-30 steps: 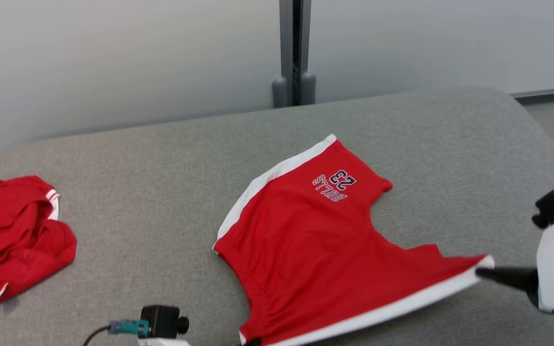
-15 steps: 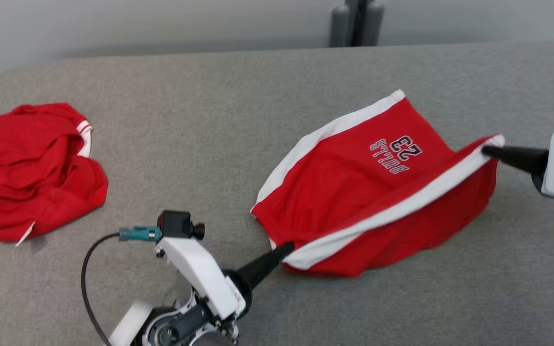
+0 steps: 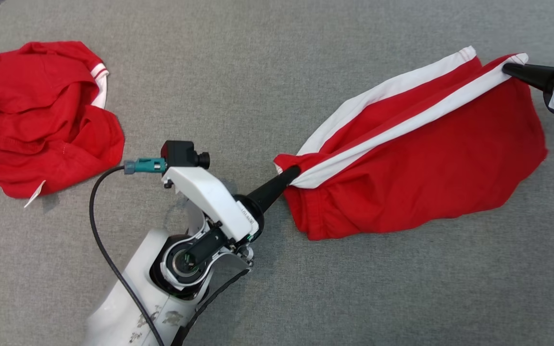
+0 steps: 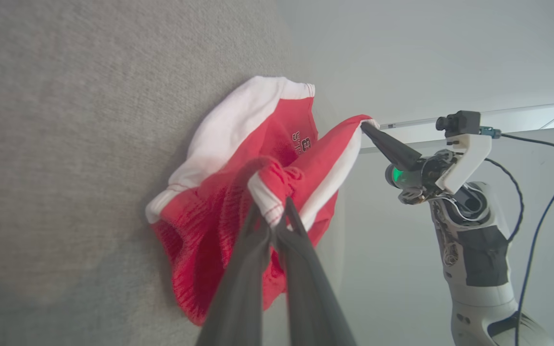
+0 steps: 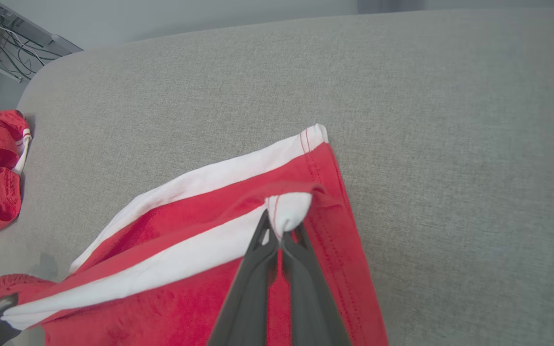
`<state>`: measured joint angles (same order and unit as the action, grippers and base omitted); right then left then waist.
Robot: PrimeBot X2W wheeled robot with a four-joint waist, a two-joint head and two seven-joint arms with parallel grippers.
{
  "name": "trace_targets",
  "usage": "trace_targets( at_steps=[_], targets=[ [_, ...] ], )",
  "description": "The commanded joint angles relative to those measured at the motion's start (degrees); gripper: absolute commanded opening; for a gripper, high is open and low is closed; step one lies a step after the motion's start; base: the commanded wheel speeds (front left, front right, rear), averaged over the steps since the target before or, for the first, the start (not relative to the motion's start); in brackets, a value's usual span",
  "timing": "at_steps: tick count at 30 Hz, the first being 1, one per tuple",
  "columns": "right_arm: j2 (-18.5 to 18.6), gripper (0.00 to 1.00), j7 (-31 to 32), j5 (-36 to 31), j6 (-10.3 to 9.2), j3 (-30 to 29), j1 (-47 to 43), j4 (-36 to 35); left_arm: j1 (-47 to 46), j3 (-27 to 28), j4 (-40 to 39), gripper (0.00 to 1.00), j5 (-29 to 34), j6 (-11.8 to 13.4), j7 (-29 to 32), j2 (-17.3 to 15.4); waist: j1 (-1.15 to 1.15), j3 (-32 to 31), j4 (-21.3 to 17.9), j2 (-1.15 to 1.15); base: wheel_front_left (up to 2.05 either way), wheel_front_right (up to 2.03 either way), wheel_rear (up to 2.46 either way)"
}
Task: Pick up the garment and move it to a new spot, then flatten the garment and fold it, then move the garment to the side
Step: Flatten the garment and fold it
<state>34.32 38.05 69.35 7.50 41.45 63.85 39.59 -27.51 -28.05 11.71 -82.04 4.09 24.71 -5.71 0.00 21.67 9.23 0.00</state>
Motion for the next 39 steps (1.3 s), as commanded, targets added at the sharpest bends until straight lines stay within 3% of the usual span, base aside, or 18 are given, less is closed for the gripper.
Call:
trace_targets(
  at_steps=[1, 13, 26, 27, 28, 29, 30, 31, 34, 36, 39],
  targets=[
    [-0.5, 0.0, -0.1, -0.6, -0.02, -0.5, 1.0, 1.4, -1.6, 0.1, 0.9, 0.0, 0.3, -0.7, -0.5, 0.4, 0.0, 1.3, 0.8, 0.0, 0.0, 0.0, 0.0],
    [-4.0, 0.0, -0.2, -3.9, -0.02, -2.5, 5.3, 7.5, -6.9, -1.0, 7.1, 0.0, -0.5, -3.1, -3.4, 2.2, 0.0, 5.3, 2.5, 0.0, 0.0, 0.0, 0.0],
    [-4.9, 0.0, -3.2, -4.6, -0.02, -4.8, 4.7, 10.4, -8.8, -2.2, 9.6, 0.0, -2.4, -4.4, -4.7, 2.5, 0.0, 6.1, 3.6, 0.0, 0.0, 0.0, 0.0],
    [-4.8, 0.3, -4.1, -5.0, -0.02, -5.0, 4.8, 10.8, -9.0, -2.2, 9.6, 0.0, -2.6, -4.3, -4.8, 2.5, 0.0, 6.1, 3.6, 0.0, 0.0, 0.0, 0.0],
    [-4.8, 1.0, -5.1, -5.3, -0.02, -5.3, 5.0, 11.3, -9.1, -2.2, 9.6, 0.0, -2.7, -4.4, -5.0, 2.5, 0.0, 6.1, 3.6, 0.0, 0.0, 0.0, 0.0],
    [-5.1, 1.0, -6.2, -5.5, -0.02, -5.7, 5.3, 12.0, -9.3, -2.2, 9.5, 0.32, -2.7, -4.4, -5.1, 2.5, 0.0, 6.1, 3.6, 0.0, 0.0, 0.0, 0.0],
    [-5.7, 1.0, -6.8, -5.6, -0.02, -6.0, 5.5, 12.5, -9.4, -2.2, 9.5, 0.85, -2.8, -4.2, -5.4, 2.6, 0.0, 6.1, 3.5, 0.0, 0.0, 0.0, 0.0],
    [-6.1, 1.0, -7.5, -5.7, -0.01, -6.2, 5.8, 12.7, -9.5, -2.2, 9.5, 1.0, -2.9, -4.0, -5.5, 2.6, 0.0, 6.1, 3.5, 0.0, 0.0, 0.0, 0.0],
    [-6.3, 1.0, -8.9, -6.1, -0.01, -6.7, 6.3, 13.3, -9.7, -2.2, 9.6, 1.0, -2.9, -3.6, -5.9, 2.6, 0.0, 6.1, 3.4, 0.0, 0.0, 0.0, 0.0],
    [-8.1, 1.0, -19.7, -9.6, -0.01, -6.4, 5.5, 15.3, -12.3, -1.4, 12.6, 1.0, 1.4, -1.8, -15.0, 2.4, 0.0, 4.5, 2.6, 0.0, 0.0, 0.0, 0.0],
    [-8.1, 1.0, -23.8, -9.1, -0.01, -6.7, 4.1, 13.4, -12.5, -3.2, 12.6, 1.0, 6.7, -2.6, -19.9, 1.7, 0.0, 3.0, 1.9, 0.0, 0.0, 0.0, 0.0]
  ],
)
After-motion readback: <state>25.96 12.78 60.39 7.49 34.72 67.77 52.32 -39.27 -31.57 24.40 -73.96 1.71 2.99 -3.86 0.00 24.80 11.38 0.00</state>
